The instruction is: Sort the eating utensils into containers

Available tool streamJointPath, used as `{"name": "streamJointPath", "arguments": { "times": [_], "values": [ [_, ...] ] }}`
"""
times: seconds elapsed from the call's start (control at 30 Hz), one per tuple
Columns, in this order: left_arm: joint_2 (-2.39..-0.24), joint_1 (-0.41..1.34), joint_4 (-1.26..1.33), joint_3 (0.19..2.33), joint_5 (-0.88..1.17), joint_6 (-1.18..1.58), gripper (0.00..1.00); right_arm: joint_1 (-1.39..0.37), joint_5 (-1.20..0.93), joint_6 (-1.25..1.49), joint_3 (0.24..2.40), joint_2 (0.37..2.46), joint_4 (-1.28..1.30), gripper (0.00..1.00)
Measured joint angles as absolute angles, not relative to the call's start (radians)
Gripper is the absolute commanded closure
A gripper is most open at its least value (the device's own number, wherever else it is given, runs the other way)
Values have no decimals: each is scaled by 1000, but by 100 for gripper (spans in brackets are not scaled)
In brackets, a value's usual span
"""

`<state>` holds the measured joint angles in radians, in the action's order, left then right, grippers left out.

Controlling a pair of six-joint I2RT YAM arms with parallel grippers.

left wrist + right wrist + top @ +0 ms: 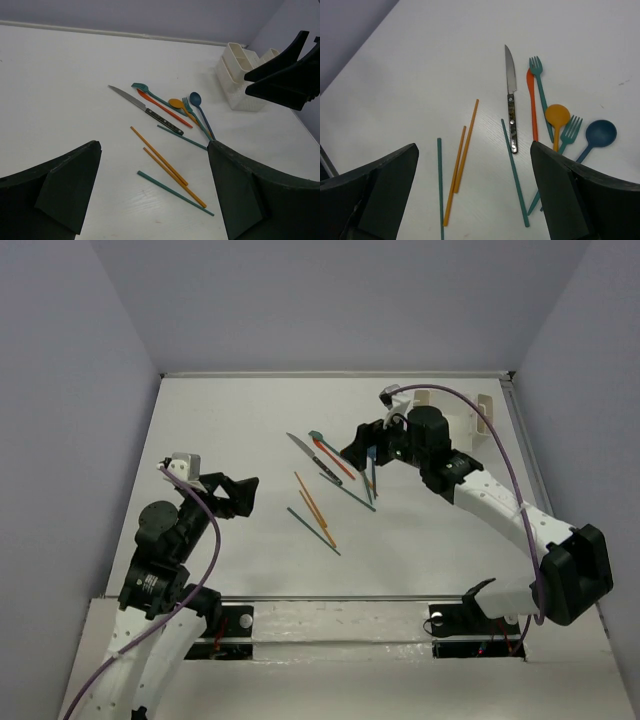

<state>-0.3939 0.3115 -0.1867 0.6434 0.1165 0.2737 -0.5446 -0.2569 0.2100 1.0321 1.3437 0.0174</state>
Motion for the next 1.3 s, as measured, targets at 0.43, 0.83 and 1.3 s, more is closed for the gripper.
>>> {"name": "streamJointPath", "arguments": {
  "times": [0.43, 0.83, 1.3],
  "values": [
    [-382, 311, -189, 643, 117, 272, 1, -545, -322, 224, 1176, 1486, -10, 0],
    [-374, 311, -191, 643, 115, 275, 1, -559, -239, 105, 1406, 1721, 123, 9],
    [-371, 311, -191, 643, 117, 279, 1, -673, -110, 10, 1742, 2103, 385, 26]
  ]
}}
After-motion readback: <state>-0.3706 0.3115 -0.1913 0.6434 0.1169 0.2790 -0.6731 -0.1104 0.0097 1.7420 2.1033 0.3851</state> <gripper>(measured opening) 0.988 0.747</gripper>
